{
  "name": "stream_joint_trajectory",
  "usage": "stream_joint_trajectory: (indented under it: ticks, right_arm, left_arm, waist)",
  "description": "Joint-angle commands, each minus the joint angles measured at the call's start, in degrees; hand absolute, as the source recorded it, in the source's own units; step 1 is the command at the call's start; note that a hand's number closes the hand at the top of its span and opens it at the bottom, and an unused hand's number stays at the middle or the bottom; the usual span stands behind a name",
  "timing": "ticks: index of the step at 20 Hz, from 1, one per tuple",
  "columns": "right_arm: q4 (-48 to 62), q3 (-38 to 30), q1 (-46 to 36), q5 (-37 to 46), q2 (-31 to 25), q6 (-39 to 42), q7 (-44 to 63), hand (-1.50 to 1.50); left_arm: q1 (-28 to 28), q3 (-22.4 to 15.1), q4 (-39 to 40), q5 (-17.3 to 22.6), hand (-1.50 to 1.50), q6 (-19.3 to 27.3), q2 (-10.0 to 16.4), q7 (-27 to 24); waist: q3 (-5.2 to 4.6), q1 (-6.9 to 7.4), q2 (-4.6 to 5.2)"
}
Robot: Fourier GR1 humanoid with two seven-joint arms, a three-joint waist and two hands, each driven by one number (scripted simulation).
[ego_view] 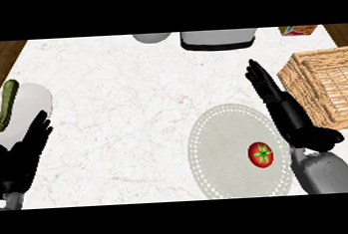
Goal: Pick the tomato from the placemat and place it in the basket
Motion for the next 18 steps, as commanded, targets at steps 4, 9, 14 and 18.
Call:
stream_joint_trajectory:
  ticks: [4, 9, 14, 18]
  right_arm:
    - [-8.3, -7.3, 9.7, 2.2, -0.4, -11.7, 3.1, 1.50]
    - [-18.4, 9.1, 18.8, 20.0, 4.9, -19.8, 1.3, 1.50]
    - [-11.3, 11.5, 18.8, 36.6, 16.0, -40.0, 11.8, -1.50]
    - [-11.0, 6.1, 23.5, 50.1, 11.9, -44.0, 23.4, -1.50]
  left_arm:
    - [-2.0, 0.7, -7.4, -2.4, 0.00, 6.5, -6.6, -5.6]
    - [-2.2, -2.8, -12.4, -2.6, 0.00, 7.6, -11.7, -5.9]
    - [-2.5, -3.5, -10.6, -3.5, 0.00, 7.1, -13.3, -8.5]
    - [-1.3, -1.3, -13.4, -2.4, 0.00, 7.0, -10.9, -7.2]
  waist:
    - [0.06, -2.82, -0.08]
    - [-0.01, -1.53, 0.19]
    - [-0.19, -1.42, 0.61]
    - [-0.62, -2.25, 0.24]
